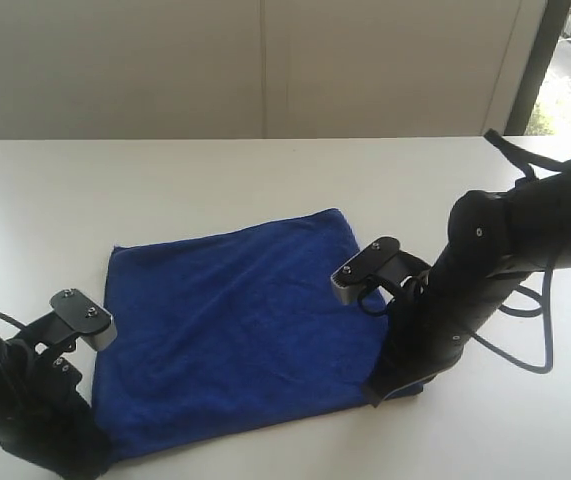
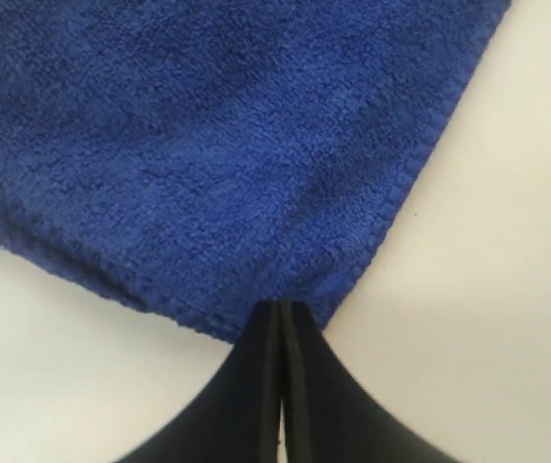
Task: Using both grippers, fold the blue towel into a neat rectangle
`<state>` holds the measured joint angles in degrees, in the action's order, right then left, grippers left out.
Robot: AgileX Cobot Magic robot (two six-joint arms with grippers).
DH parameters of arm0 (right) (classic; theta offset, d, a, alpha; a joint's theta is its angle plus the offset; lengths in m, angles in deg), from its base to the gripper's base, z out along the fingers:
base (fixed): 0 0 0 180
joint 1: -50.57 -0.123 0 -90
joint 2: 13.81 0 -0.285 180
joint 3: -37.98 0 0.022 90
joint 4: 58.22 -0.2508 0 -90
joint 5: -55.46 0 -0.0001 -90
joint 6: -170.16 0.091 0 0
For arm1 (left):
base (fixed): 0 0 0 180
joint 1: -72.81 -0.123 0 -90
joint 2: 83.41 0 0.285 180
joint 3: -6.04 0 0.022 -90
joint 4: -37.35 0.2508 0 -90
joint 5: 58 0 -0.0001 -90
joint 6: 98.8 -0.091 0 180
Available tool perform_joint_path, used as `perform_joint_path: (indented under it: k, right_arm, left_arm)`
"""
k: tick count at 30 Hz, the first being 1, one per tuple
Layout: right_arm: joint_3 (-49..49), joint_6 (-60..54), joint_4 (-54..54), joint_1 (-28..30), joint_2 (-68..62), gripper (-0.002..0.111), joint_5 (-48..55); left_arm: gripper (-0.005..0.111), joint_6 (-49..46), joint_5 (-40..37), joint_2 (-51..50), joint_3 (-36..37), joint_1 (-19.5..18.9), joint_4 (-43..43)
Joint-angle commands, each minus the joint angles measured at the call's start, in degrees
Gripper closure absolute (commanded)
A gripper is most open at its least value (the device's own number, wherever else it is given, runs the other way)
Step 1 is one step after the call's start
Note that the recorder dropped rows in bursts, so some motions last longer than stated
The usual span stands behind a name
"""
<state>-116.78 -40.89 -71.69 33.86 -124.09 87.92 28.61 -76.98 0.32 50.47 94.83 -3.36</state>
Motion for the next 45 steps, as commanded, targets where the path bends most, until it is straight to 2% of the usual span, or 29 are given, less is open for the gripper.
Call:
perform_joint_path:
  k: [1, 5, 8, 16, 24, 45]
  right_arm:
    - [0.1, 0.1, 0.4, -0.9, 0.9, 0.108, 0.5]
    - [0.1, 0.1, 0.4, -1.5, 3.6, 0.108, -0.8]
    - [0.1, 0.1, 0.5, -1.5, 5.0, 0.108, -2.8]
    - [0.1, 4.3, 5.3, -1.5, 2.7, 0.108, -4.4]
    - [0.1, 5.4, 6.0, -1.5, 1.4, 0.108, -3.6]
    - [2.8, 7.2, 6.2, -1.5, 0.9, 0.108, -1.4]
  left_arm:
    - [0.107, 0.4, -5.1, 3.7, -2.7, 0.5, -1.0]
    - [0.107, 0.4, -5.4, 7.6, -5.7, 0.5, -1.1]
    - [0.107, 0.2, -2.4, 8.5, -6.3, 0.5, -2.8]
    - [0.107, -0.3, -1.9, 0.9, -6.0, 0.7, -4.2]
    - [0.107, -0.3, 0.3, -4.0, -6.0, 5.0, -3.5]
    - [0.107, 0.3, -3.4, -5.7, -5.9, 5.0, 0.8]
